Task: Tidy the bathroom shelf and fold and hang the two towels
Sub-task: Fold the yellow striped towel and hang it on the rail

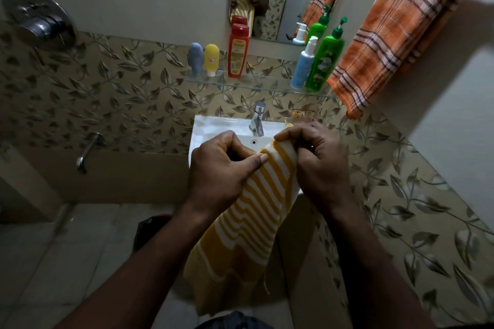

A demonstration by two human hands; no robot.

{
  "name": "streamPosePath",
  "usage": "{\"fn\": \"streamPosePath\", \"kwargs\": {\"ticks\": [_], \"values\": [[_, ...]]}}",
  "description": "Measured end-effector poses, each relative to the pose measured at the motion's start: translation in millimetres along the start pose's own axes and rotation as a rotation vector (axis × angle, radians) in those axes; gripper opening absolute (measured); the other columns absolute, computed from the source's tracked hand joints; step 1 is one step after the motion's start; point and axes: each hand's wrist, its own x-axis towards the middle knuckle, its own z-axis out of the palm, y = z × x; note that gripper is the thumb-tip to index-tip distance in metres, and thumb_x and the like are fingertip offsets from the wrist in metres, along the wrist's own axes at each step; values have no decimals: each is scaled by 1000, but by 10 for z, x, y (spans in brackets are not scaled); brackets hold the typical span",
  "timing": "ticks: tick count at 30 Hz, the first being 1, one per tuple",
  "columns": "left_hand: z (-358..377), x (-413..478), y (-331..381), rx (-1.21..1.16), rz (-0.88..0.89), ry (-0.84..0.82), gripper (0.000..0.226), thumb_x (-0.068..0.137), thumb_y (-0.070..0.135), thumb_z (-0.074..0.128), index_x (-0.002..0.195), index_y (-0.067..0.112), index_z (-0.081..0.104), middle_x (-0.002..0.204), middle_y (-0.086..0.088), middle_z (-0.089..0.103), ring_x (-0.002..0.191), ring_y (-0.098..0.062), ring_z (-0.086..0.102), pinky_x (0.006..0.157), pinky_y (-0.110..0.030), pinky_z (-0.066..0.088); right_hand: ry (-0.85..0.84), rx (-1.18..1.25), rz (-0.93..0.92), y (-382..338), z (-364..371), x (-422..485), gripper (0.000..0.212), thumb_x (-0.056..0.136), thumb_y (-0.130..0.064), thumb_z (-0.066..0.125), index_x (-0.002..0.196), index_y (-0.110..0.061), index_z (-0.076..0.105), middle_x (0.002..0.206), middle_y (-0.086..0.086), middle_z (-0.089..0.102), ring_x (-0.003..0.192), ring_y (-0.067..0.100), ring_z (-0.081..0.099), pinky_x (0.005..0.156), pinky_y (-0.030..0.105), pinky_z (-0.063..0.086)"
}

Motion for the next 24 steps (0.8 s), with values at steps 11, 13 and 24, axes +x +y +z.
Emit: {"fn": "streamPosePath", "kwargs": {"ticks": [11,13,24], "values": [[-124,4,-120,247,432,-213,23,83,3,82,92,12,63,81,3,69,74,-15,71,66,-40,59,-467,-238,-61,112,-43,-55,10,94,-27,76,102,-22,79,94,-5,61,86,4,59,71,20,42],[-113,-18,-151,223,380,-243,23,83,3,81,94,13,63,84,5,70,74,-14,71,66,-38,60,-414,-265,-88,137,-67,-65,10,88,-28,82,93,-20,78,90,-5,63,83,5,59,70,17,43],[31,-301,-480,57,146,-182,14,90,21,75,94,18,62,80,0,68,71,-25,69,63,-49,58,-44,-140,-5,197,-213,-76,11,89,-33,75,91,-22,73,97,-8,67,93,5,63,81,27,52]]}}
